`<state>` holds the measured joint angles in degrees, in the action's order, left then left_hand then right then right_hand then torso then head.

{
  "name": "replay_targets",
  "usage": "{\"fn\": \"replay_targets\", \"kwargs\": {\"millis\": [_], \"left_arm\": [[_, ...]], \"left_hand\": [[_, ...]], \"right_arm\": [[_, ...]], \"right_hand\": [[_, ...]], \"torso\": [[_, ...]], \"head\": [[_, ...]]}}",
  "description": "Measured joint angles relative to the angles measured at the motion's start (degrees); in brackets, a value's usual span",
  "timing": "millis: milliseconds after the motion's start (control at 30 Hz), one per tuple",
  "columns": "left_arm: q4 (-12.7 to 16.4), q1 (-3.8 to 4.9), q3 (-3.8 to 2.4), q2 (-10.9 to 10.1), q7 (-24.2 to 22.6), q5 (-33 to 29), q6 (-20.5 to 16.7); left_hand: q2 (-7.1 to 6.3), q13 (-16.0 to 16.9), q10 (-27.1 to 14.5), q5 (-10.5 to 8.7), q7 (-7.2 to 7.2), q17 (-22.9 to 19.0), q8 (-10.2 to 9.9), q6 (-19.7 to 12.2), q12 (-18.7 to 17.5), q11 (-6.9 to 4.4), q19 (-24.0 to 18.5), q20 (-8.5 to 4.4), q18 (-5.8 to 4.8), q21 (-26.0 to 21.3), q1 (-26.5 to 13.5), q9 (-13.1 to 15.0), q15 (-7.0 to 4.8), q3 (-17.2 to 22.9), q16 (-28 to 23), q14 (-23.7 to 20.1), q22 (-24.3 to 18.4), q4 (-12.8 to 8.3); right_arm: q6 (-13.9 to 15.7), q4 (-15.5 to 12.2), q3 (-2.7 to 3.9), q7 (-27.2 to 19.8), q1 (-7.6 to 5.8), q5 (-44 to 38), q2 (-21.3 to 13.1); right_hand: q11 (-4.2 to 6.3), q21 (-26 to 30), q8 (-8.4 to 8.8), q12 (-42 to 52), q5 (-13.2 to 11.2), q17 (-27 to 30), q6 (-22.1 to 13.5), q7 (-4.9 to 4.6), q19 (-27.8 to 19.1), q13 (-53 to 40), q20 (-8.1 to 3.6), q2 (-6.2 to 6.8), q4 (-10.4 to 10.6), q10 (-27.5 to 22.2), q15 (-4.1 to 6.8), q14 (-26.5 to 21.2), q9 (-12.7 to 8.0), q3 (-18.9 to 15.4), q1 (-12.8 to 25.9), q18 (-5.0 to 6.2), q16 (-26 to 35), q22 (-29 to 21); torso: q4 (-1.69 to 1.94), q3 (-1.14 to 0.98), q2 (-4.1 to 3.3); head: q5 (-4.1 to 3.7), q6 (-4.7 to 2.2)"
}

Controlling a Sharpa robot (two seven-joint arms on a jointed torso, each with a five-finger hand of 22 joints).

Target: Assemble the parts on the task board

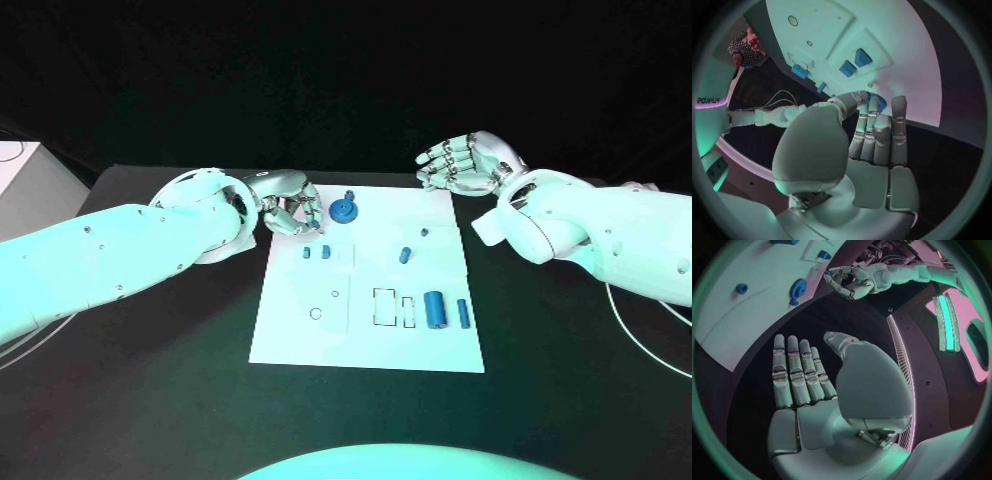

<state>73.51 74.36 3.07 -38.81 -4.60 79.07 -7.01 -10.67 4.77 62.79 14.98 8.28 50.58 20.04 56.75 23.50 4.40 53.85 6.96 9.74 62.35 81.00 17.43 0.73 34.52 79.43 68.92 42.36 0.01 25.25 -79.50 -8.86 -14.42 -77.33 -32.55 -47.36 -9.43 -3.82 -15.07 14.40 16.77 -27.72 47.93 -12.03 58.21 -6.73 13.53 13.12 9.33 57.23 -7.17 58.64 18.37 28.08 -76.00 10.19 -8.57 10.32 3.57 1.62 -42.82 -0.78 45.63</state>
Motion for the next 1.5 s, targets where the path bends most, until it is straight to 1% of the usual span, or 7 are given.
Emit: {"fn": "replay_targets", "kwargs": {"millis": [200,433,700,967,1100,1500], "left_arm": [[-0.72,-0.01,-0.01,0.12,0.27,0.01,0.92],[-1.15,-0.02,-0.01,0.43,0.54,0.23,1.36],[-1.79,-0.02,0.01,1.60,0.61,0.53,1.45],[-2.83,-0.05,0.39,2.44,0.61,0.65,1.67],[-3.27,-0.05,0.57,2.89,0.61,0.72,1.80],[-4.19,-0.14,0.87,3.68,0.68,0.96,2.36]], "left_hand": [[0.00,0.00,0.00,0.00,0.00,-0.06,-0.01,-0.01,-0.03,0.00,0.00,0.00,0.00,0.00,0.00,0.00,0.00,0.00,0.00,0.00,0.00,0.00],[0.00,0.00,0.00,0.00,-0.01,-0.17,-0.14,-0.01,-0.25,0.00,0.00,0.00,0.00,0.00,0.00,-0.01,0.00,0.00,0.00,0.00,0.00,0.00],[0.22,0.00,-0.01,-0.02,-0.01,-0.17,-0.20,-0.03,-0.25,0.00,0.00,0.00,0.00,0.00,-0.23,-0.02,0.00,0.00,0.00,0.00,-0.01,-0.01],[0.22,-0.01,-0.01,-0.03,-0.01,-0.11,-0.34,-0.03,-0.25,0.00,0.00,0.00,0.01,-0.01,-0.23,-0.01,0.00,0.00,0.00,0.00,-0.01,-0.01],[0.22,-0.01,0.19,-0.03,-0.01,-0.11,-0.34,-0.04,-0.25,0.21,0.00,0.00,0.01,-0.01,-0.23,0.00,0.00,0.00,0.00,0.00,-0.01,-0.01],[0.22,-0.01,0.19,-0.03,-0.02,-0.45,-0.38,-0.05,-0.49,0.21,0.00,0.01,0.00,-0.01,-0.23,0.13,0.00,0.00,0.00,-0.01,-0.08,-0.01]], "right_arm": [[-0.02,0.00,0.00,0.00,0.03,0.00,0.00],[-0.04,0.00,0.00,0.00,0.08,0.00,-0.02],[-0.06,0.00,0.00,0.00,0.09,0.00,0.04],[-0.07,-0.03,0.00,0.00,0.09,0.00,-0.01],[-0.07,-0.05,0.00,-0.01,0.09,0.00,0.03],[-0.07,-0.22,0.00,-0.03,0.10,0.01,0.01]], "right_hand": [[0.00,0.00,0.00,0.00,0.00,0.00,0.00,0.00,0.00,0.00,0.00,0.00,-0.16,0.00,0.00,0.00,0.00,-0.16,0.00,0.00,0.00,0.00],[0.00,0.00,0.00,0.00,0.00,0.07,0.01,0.01,0.00,0.07,0.00,0.00,-0.16,0.00,0.00,0.00,0.00,-0.16,0.00,0.00,0.00,-0.11],[0.00,0.00,0.00,0.00,0.00,0.07,0.01,0.01,0.00,0.08,0.00,0.00,-0.16,0.00,0.00,0.00,0.00,-0.16,0.00,0.00,0.00,-0.11],[0.00,0.00,0.00,0.00,0.00,0.07,0.02,0.02,0.00,0.09,0.00,0.00,-0.16,0.00,0.00,0.00,0.01,-0.16,0.00,0.00,0.00,-0.13],[0.00,0.00,0.00,0.00,0.00,0.13,0.02,0.03,0.01,0.16,0.00,0.00,-0.16,0.00,0.00,0.00,0.01,-0.16,0.00,0.00,0.00,-0.22],[0.00,0.00,0.00,0.00,0.00,0.13,0.03,0.03,0.00,0.16,0.00,0.00,-0.16,0.00,0.00,0.00,0.01,-0.16,0.00,0.00,0.00,-0.22]], "torso": [[-0.12,0.01,-0.02],[-0.18,-0.03,-0.05],[-0.19,-0.06,-0.07],[-0.17,-0.07,-0.08],[-0.15,-0.06,-0.08],[-0.19,-0.02,-0.08]], "head": [[0.21,0.09],[0.23,0.12],[0.25,0.16],[0.16,0.25],[0.16,0.28],[0.12,0.50]]}}
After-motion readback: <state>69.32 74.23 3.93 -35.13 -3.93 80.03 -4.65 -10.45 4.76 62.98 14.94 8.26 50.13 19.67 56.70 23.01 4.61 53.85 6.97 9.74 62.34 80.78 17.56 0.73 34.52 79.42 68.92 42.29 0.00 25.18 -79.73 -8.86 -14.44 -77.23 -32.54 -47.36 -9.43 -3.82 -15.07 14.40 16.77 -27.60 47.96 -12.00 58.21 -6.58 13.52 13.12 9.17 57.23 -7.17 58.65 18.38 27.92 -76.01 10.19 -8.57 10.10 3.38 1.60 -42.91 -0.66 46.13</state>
